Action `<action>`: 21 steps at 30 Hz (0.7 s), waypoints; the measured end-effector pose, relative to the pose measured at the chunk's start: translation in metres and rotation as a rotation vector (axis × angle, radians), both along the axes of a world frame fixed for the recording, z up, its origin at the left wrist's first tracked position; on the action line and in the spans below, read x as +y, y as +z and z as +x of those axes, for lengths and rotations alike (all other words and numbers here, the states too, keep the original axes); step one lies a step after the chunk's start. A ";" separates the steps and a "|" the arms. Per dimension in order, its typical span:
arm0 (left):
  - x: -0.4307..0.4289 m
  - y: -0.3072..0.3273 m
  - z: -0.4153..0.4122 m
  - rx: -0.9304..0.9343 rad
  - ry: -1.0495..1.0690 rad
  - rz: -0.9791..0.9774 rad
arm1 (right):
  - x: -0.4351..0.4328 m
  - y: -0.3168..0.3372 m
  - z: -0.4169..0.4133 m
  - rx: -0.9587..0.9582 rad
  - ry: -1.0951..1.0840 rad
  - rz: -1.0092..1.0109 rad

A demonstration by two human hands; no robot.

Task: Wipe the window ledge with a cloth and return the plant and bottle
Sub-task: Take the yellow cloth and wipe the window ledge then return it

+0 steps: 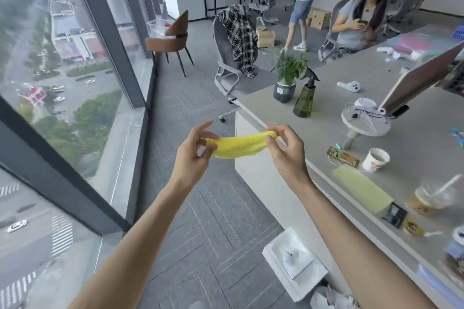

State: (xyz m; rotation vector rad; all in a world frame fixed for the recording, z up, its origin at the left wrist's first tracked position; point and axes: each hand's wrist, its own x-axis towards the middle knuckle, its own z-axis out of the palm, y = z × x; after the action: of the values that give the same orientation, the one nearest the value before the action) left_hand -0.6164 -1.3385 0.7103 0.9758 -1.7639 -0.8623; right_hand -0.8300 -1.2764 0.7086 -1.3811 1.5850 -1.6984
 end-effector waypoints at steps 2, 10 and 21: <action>-0.047 -0.006 -0.016 -0.098 -0.039 -0.031 | -0.037 -0.002 -0.014 -0.037 0.000 -0.003; -0.210 -0.040 -0.097 0.176 -0.213 0.346 | -0.154 -0.016 -0.063 -0.145 -0.208 0.017; -0.337 -0.063 -0.240 -0.036 -0.634 0.287 | -0.210 -0.057 -0.148 -0.411 -0.802 0.076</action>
State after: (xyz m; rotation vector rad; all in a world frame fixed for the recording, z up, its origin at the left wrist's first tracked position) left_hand -0.8560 -1.6751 0.6472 0.5988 -2.0513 -1.5343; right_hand -0.9782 -1.4859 0.6518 -0.2884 2.0437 -2.1229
